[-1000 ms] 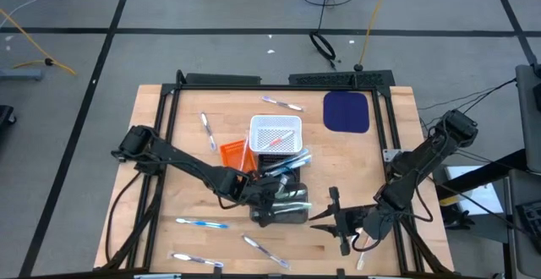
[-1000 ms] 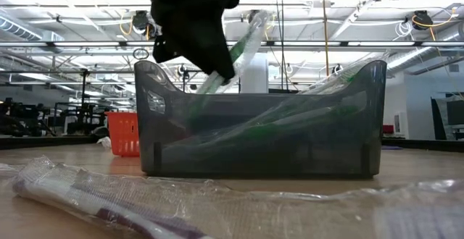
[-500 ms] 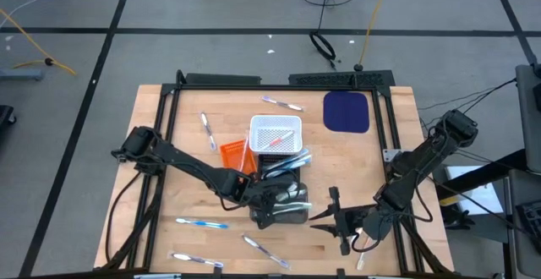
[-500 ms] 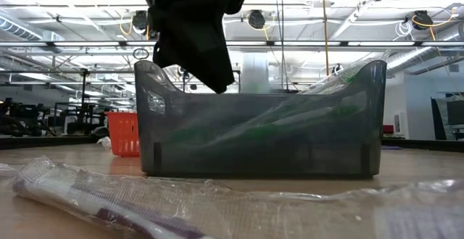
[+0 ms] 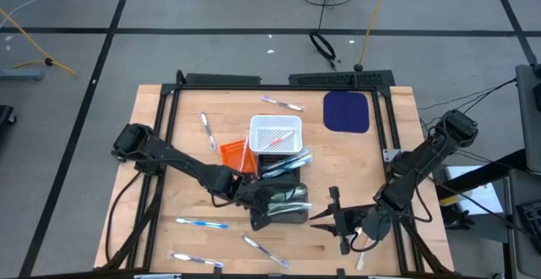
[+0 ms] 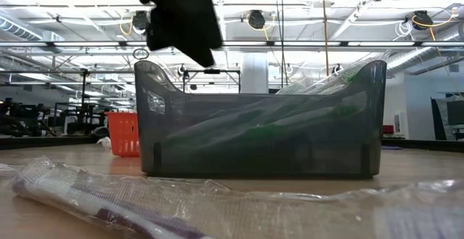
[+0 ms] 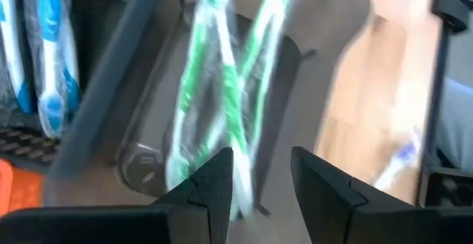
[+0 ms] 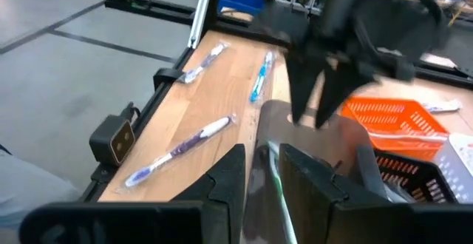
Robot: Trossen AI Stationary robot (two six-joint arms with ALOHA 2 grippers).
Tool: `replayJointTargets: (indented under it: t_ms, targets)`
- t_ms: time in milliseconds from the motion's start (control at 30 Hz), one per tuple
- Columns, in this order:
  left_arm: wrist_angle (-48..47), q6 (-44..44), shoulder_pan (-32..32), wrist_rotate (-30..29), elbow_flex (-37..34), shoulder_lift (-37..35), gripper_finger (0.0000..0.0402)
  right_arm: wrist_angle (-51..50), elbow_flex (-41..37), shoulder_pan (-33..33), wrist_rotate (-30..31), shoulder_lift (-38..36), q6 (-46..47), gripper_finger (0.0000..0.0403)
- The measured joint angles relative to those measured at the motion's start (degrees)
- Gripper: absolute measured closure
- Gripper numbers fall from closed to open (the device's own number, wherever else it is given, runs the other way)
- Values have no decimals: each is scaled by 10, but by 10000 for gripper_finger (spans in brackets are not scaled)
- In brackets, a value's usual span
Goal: Pick & Place Toothbrushes
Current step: Put the blue toothbrush into the top black basket
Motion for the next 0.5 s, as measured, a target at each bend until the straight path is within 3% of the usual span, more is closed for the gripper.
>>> replayJointTargets:
  t_ms: [267,500]
  targets:
    - [-81,-18,-53,4,0,-33,261,-6,0,0,0,0,9,328]
    - [-177,-93,-119,14,0,-34,261,-5,0,0,0,0,10,328]
